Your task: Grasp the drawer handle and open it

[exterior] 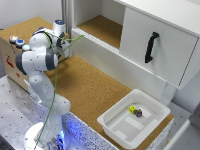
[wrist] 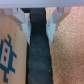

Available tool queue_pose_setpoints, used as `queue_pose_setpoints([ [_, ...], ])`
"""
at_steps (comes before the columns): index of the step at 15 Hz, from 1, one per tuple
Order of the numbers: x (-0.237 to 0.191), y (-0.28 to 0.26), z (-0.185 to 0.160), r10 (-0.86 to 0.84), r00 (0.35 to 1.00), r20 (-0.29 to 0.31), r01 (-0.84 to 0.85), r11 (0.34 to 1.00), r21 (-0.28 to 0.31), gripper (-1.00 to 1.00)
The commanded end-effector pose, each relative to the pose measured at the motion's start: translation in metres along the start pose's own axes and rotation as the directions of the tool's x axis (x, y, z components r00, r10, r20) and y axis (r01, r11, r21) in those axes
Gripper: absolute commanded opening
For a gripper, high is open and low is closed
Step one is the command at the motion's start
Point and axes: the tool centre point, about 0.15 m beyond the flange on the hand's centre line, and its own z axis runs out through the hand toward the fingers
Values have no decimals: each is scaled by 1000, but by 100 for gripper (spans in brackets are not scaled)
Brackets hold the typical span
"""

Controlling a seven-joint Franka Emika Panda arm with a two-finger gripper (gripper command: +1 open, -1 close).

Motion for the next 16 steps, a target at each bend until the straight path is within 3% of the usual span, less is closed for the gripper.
queue_pose_setpoints([
  [1,15,62,40,87,996,30,-88,996,21,-100],
  [10,20,136,51,162,985,52,-160,987,-32,-100],
  [12,24,155,53,166,984,65,-164,986,-22,-100],
  [16,31,178,62,79,994,73,-84,994,66,-100],
])
